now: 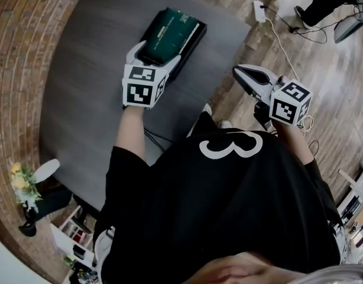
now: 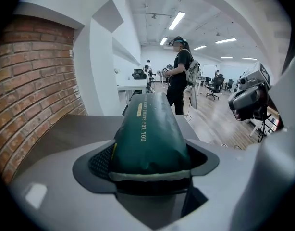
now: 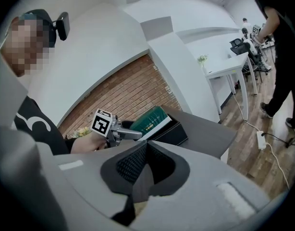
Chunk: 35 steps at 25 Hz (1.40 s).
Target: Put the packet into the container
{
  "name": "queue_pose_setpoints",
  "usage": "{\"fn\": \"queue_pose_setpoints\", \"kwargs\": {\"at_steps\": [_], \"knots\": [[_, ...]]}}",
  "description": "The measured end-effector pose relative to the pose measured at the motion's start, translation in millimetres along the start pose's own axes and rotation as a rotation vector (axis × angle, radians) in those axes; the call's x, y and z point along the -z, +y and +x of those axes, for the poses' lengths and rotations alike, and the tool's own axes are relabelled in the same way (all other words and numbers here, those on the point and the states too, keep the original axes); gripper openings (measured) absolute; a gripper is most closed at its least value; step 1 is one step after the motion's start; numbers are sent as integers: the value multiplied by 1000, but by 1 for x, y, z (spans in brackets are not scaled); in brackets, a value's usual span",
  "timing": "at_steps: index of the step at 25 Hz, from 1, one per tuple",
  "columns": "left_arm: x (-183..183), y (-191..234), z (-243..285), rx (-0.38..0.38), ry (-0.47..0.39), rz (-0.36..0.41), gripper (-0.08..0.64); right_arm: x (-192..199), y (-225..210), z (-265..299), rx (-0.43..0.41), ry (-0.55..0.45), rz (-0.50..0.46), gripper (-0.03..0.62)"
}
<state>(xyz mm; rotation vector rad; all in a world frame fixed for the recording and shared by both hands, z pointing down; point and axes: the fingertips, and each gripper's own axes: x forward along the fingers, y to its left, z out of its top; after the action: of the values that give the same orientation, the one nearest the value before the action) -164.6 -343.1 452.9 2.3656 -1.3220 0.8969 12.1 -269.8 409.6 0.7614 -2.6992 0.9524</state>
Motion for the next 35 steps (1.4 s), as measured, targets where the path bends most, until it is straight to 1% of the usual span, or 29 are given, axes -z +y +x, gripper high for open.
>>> {"fn": "queue_pose_setpoints", "kwargs": {"at_steps": [9,15,19,21,25,30,32,35], "knots": [[15,-1,21,18,69,-9,440,4,-13,-5,25,-1,26,2],[12,-2,26,12,58,0,443,3,-16,-4,25,5,29,2],[14,-3,27,21,66,18,452,1,-16,-3,24,8,28,2],[14,-4,27,32,59,15,454,0,-16,-2,22,10,24,2],[8,-6,24,68,16,-19,485,-1,-13,6,9,28,13,2],[4,-9,16,55,-11,-43,488,-3,-8,10,-24,46,-14,2],[2,-10,9,54,-34,-79,477,-6,-4,12,-50,43,-24,2],[0,-12,-4,73,-77,-180,416,-10,2,11,-75,36,-22,2]]}}
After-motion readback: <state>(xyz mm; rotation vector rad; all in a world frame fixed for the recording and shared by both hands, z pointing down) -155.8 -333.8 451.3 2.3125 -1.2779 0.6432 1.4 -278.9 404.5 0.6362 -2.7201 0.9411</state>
